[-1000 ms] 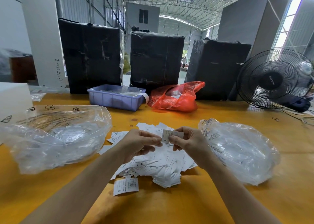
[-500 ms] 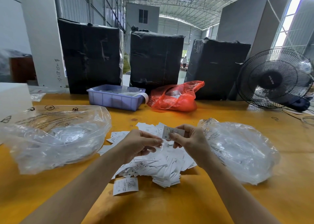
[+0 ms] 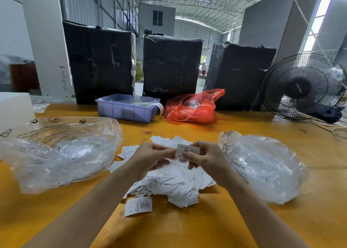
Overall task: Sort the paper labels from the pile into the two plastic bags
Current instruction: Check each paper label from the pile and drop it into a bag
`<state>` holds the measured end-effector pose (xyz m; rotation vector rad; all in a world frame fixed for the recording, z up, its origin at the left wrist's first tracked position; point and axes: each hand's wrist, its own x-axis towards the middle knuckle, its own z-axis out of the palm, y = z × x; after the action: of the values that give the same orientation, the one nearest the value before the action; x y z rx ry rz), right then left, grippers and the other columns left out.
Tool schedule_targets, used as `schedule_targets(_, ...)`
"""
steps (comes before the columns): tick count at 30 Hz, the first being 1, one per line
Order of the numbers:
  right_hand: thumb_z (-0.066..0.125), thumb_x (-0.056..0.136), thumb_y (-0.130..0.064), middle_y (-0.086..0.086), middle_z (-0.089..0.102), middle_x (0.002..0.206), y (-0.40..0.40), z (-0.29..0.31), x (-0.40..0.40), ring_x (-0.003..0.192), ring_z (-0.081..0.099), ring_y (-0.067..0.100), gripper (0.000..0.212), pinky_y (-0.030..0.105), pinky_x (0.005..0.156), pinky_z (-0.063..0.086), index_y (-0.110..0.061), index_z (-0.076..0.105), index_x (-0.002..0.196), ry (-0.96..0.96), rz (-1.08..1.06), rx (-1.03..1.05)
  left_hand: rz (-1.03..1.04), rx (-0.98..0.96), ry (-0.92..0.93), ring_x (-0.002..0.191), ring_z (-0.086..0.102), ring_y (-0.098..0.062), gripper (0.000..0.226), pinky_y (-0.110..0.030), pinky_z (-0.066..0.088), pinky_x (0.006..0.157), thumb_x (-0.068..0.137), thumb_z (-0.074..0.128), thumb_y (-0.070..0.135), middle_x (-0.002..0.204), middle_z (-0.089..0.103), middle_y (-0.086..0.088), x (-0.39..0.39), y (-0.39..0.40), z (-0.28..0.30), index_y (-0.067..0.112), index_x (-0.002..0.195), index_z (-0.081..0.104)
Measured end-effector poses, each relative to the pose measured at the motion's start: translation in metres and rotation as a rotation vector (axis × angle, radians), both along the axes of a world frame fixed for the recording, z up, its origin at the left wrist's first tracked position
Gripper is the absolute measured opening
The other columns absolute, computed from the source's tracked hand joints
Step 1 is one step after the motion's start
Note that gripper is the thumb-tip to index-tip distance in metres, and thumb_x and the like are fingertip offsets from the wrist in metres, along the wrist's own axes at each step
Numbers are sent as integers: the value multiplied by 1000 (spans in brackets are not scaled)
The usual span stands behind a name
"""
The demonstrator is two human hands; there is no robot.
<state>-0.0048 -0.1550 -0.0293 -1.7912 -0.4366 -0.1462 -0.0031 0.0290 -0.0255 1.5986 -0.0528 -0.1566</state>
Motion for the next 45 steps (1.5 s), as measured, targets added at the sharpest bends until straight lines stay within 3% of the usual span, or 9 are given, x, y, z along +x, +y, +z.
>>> schedule_targets(9, 68, 82, -1, 14, 72, 76, -2, 0, 3, 49, 61, 13, 7, 18, 48, 46, -3, 62, 86, -56, -83, 126, 1, -1, -1, 57, 65, -6, 5, -16, 48, 54, 78, 74, 12, 78, 75, -4, 0, -2, -2, 10, 82, 74)
schedule_targets(20, 69, 81, 2, 11, 67, 72, 1, -1, 1, 50, 63, 12, 13, 17, 48, 49, 8, 63, 91, -101, -74, 34, 0, -10, 3, 59, 66, -8, 6, -16, 49, 54, 79, 72, 11, 79, 75, -5, -2, -3, -1, 8, 84, 74)
schedule_targets(25, 69, 81, 2, 13, 67, 72, 2, -1, 0, 50, 62, 14, 12, 24, 50, 47, 7, 63, 91, -51, -37, -14, 12, -15, 6, 57, 65, -8, 4, -19, 48, 56, 80, 72, 10, 77, 75, -5, -2, -3, -1, 9, 83, 74)
schedule_targets(31, 69, 82, -1, 16, 72, 77, -4, 0, 1, 51, 61, 15, 17, 23, 51, 45, 5, 61, 95, 162, 90, -19, 49, 6, -39, 57, 63, -7, 2, -18, 49, 55, 79, 73, 13, 74, 74, -3, -1, -2, -1, 11, 78, 75)
schedule_targets(38, 68, 84, -3, 18, 72, 80, -4, 0, -1, 51, 60, 15, 32, 23, 51, 45, 0, 52, 112, 250, 161, -128, 2, 134, -79, 57, 62, -4, 4, -19, 48, 60, 78, 75, 17, 68, 73, -2, -2, -6, -5, 13, 79, 75)
schedule_targets(45, 67, 85, -6, 12, 72, 73, -6, 1, 0, 48, 57, 13, 13, 22, 48, 41, 3, 62, 93, 120, 96, -133, 44, 34, -65, 54, 61, -5, 8, -17, 48, 55, 77, 74, 19, 67, 72, -1, -2, -6, -4, 10, 78, 74)
